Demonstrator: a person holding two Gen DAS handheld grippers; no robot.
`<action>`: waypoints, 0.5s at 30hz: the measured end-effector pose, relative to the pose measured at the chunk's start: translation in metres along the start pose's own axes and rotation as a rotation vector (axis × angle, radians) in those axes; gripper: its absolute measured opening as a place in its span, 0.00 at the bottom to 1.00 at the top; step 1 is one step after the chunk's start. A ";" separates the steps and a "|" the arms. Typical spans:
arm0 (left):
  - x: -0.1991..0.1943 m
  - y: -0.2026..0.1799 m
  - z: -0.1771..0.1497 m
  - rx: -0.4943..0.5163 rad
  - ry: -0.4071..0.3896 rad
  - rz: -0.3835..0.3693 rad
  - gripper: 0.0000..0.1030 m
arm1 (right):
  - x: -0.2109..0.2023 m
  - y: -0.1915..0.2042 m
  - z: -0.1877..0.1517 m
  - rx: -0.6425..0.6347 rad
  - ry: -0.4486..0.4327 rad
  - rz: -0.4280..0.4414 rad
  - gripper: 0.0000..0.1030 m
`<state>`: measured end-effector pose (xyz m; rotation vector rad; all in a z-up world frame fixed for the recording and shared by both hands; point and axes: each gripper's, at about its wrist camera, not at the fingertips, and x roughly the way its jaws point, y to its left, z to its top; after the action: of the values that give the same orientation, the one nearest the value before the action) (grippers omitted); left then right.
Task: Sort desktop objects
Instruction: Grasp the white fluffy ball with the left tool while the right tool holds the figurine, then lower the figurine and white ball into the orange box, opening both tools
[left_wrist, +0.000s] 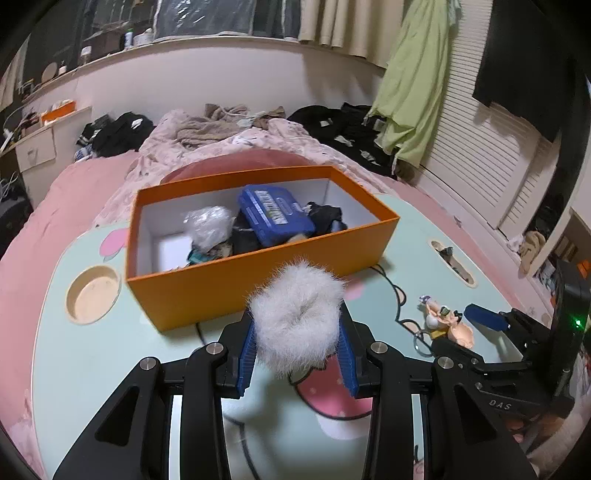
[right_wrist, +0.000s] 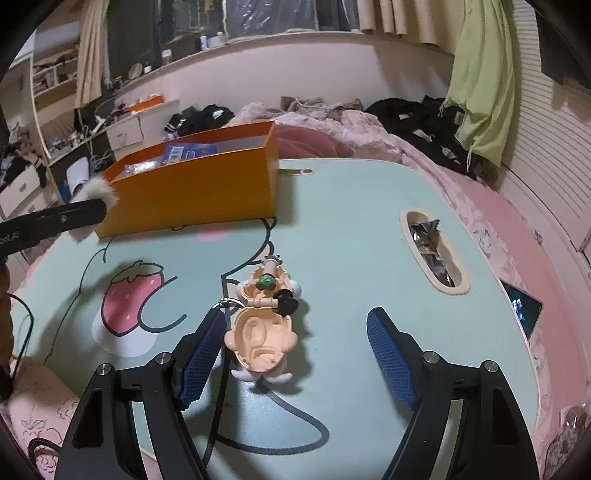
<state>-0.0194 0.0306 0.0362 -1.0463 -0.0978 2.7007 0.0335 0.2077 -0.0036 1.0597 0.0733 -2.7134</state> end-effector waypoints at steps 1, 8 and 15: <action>-0.002 0.003 -0.001 -0.004 0.001 0.001 0.37 | 0.001 0.002 0.001 -0.012 0.001 0.000 0.77; -0.003 0.000 -0.002 -0.005 -0.004 -0.009 0.38 | 0.011 0.012 0.006 -0.066 -0.019 0.024 0.35; -0.013 0.002 -0.001 -0.015 -0.020 -0.013 0.37 | 0.005 0.015 0.011 -0.056 -0.018 0.067 0.34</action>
<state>-0.0100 0.0254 0.0432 -1.0197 -0.1279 2.7033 0.0266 0.1908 0.0018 1.0030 0.1082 -2.6449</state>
